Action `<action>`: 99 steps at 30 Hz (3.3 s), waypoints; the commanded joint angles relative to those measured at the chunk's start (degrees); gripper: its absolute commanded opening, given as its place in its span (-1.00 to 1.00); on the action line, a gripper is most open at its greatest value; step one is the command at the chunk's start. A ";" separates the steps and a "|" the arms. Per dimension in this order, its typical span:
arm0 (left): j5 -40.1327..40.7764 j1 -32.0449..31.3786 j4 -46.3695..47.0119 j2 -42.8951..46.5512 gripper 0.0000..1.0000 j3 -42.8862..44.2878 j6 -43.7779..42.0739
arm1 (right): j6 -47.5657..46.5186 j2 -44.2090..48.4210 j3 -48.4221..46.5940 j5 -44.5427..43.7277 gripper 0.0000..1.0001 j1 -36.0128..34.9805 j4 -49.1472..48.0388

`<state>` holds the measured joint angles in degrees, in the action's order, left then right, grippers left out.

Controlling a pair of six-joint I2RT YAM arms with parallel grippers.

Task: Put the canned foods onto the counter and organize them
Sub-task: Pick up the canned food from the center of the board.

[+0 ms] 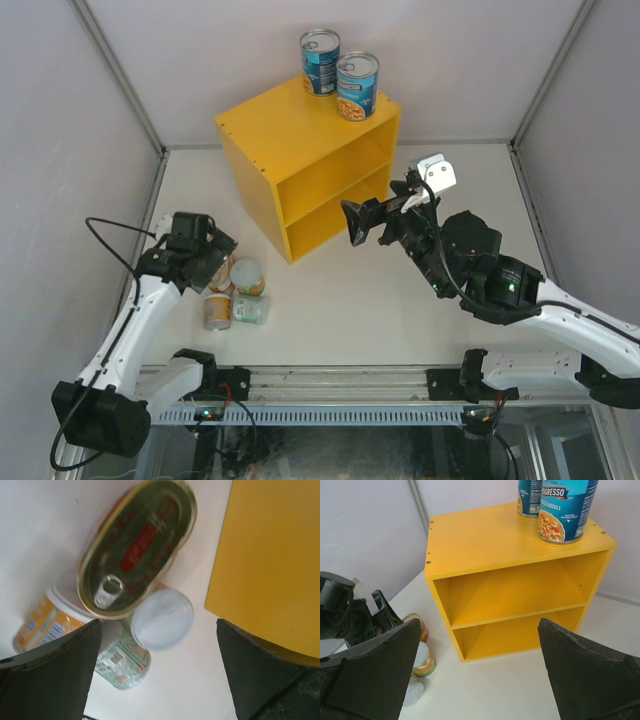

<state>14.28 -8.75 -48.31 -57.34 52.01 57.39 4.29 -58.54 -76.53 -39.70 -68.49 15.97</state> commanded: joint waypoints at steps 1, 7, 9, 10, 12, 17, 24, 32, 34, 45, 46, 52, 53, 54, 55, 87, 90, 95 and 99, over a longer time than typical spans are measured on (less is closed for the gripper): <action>3.24 -5.44 -1.76 1.75 0.99 -2.88 15.05 | 0.61 2.12 0.55 0.91 1.00 -0.41 -2.67; 5.82 -10.82 -1.46 -0.29 1.00 -1.97 23.79 | 0.88 3.22 1.16 1.01 1.00 -0.39 -1.94; 6.23 -11.98 -1.84 -1.36 0.99 -1.63 26.09 | 0.92 3.55 1.34 1.10 1.00 -0.38 -1.71; 6.43 -12.49 -1.98 -1.75 1.00 -1.60 27.43 | 1.02 3.67 1.40 1.14 1.00 -0.41 -1.63; 6.97 -13.50 -2.82 -2.55 0.99 -1.80 29.90 | 0.98 3.98 1.71 1.09 1.00 -0.37 -1.57; 6.65 -14.58 -3.42 -4.86 1.00 -2.41 32.85 | 0.63 4.49 2.06 0.95 1.00 -0.27 -1.70; 7.62 -14.91 -4.11 -6.82 1.00 -2.61 35.58 | 0.67 4.02 2.04 1.76 1.00 0.32 -1.80; 7.82 -14.90 -2.66 -9.17 0.99 -2.98 35.66 | 1.27 3.41 2.09 2.58 1.00 1.21 -1.72; 7.63 -14.88 -2.26 -9.97 0.99 -2.89 35.52 | 1.45 3.26 2.25 2.76 1.00 1.44 -1.74; 7.34 -14.77 0.03 -12.79 0.99 -3.29 34.59 | 2.86 3.00 3.23 4.22 1.00 3.46 -1.69; 7.27 -14.80 0.25 -13.08 1.00 -3.30 34.34 | 2.94 2.91 3.17 4.29 1.00 3.58 -1.65; 6.91 -14.60 1.51 -14.35 0.99 -4.55 33.49 | 3.73 3.17 4.10 4.68 1.00 4.28 -1.52; 6.86 -14.55 1.74 -14.52 0.99 -4.75 33.43 | 3.90 3.17 4.22 4.76 1.00 4.37 -1.47; 6.82 -14.54 1.92 -14.74 0.99 -4.97 33.31 | 4.04 3.18 4.34 4.80 1.00 4.45 -1.47; 6.73 -14.52 2.11 -14.92 0.98 -5.05 33.10 | 4.17 3.17 4.37 4.81 1.00 4.50 -1.42; 9.83 -14.34 3.64 -11.88 -0.99 -0.91 20.54 | 5.02 3.74 5.08 6.21 1.00 5.30 -1.34; 10.68 -14.57 2.61 -10.34 -1.00 0.05 19.21 | 5.02 3.92 5.08 6.30 1.00 5.27 -1.19; 11.54 -14.89 1.38 -7.08 -1.00 2.11 16.39 | 4.76 4.13 5.08 6.56 1.00 5.36 -1.38; 11.21 -14.98 0.00 -5.21 -1.00 4.93 12.97 | 4.43 4.22 5.08 7.10 1.00 5.38 -2.06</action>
<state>22.15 -23.51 -48.82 -66.46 49.78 75.29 8.36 -55.37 -71.18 -33.67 -63.40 16.08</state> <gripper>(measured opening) 0.791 0.997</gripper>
